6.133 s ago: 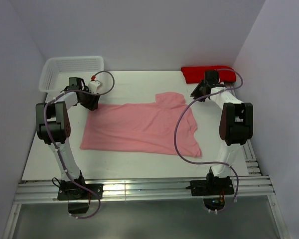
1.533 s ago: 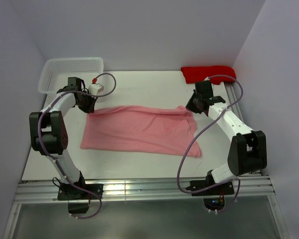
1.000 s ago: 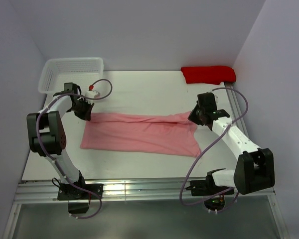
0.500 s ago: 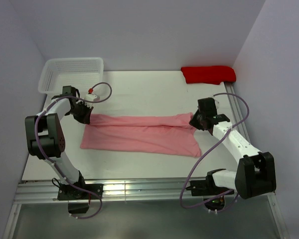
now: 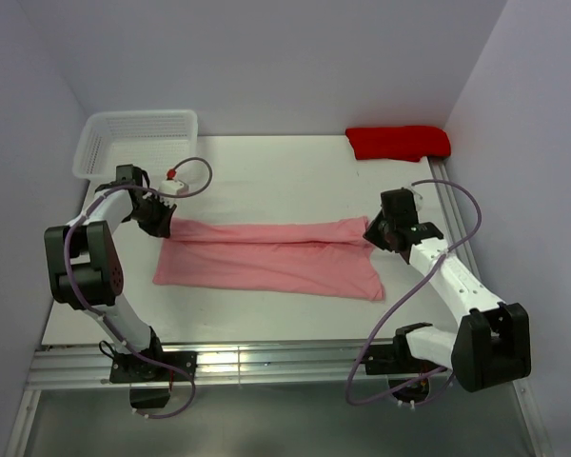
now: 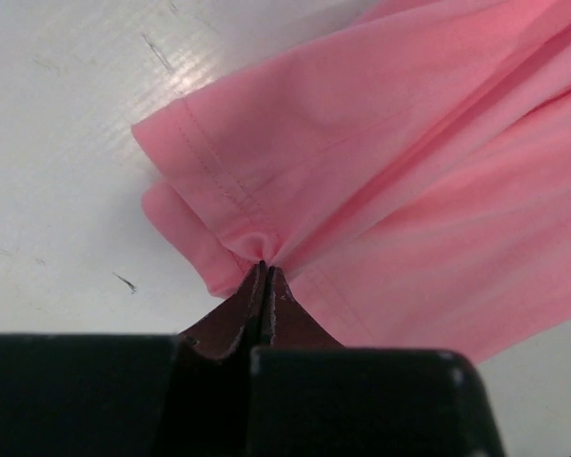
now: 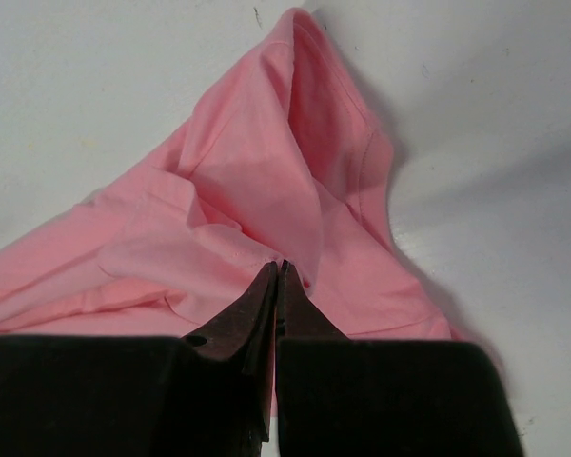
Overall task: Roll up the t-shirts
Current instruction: Fold the tshirt
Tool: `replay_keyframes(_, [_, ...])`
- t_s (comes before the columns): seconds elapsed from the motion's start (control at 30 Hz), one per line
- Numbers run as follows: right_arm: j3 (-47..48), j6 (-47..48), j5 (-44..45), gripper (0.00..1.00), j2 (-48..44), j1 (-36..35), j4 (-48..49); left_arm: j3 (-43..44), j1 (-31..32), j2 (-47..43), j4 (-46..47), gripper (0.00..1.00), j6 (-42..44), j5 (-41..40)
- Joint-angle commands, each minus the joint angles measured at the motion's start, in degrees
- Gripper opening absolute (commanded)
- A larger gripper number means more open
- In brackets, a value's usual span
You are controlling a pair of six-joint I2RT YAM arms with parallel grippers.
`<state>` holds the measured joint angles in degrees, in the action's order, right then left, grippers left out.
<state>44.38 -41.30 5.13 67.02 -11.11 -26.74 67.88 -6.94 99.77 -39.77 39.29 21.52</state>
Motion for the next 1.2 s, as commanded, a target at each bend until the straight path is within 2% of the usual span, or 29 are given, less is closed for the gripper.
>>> replay_keyframes(0.0, [-1.0, -0.6, 1.6, 0.0, -1.9, -0.3, -0.2, -1.2, -0.4, -2.8, -0.7, 0.0, 1.8, 1.7])
replay_keyframes(0.23, [-5.0, -1.9, 0.5, 0.0, -2.5, -0.2, 1.3, -3.0, -0.4, -2.8, -1.1, 0.01, 2.8, 0.8])
replay_keyframes(0.33, [-6.5, -2.1, 0.2, 0.0, -2.6, -0.2, 2.2, -3.6, -0.5, -3.7, -0.9, 0.15, 3.1, 1.0])
replay_keyframes(0.37, [-6.8, -2.3, 0.1, 0.01, -2.6, -0.1, 2.2, -3.7, -0.5, -4.0, -0.8, 0.24, 3.0, 1.0])
replay_keyframes(0.43, [-7.3, -2.4, -0.3, 0.08, -2.7, -0.3, 2.4, -3.7, -0.6, -4.6, -0.3, 0.34, 2.8, 1.0])
replay_keyframes(0.5, [-7.9, -2.6, -0.3, 0.15, -3.0, -0.2, 2.7, -3.5, -0.7, -5.2, -0.3, 0.38, 2.6, 1.4])
replay_keyframes(0.53, [-8.1, -2.5, -0.3, 0.24, -3.4, -0.2, 2.6, -3.3, -0.9, -5.5, -0.2, 0.4, 2.5, 1.9])
replay_keyframes(0.6, [-8.2, -2.3, 0.0, 0.3, -3.7, -0.2, 2.4, -2.5, -1.2, -6.4, -0.7, 0.44, 2.5, 2.3])
replay_keyframes(0.7, [-8.2, -2.1, 0.0, 0.38, -4.6, -0.2, 1.7, -1.1, -1.6, -7.2, -1.5, 0.45, 1.9, 3.3])
replay_keyframes(0.9, [-6.3, -1.9, -0.4, 0.41, -6.6, -0.2, 1.6, 2.4, -1.6, -5.8, -2.2, 0.36, -1.1, 4.1])
replay_keyframes(1.17, [4.3, 1.2, -0.3, 0.41, 7.7, -0.3, 1.5, 5.4, -1.6, -3.2, -3.6, 0.36, -3.5, 5.2])
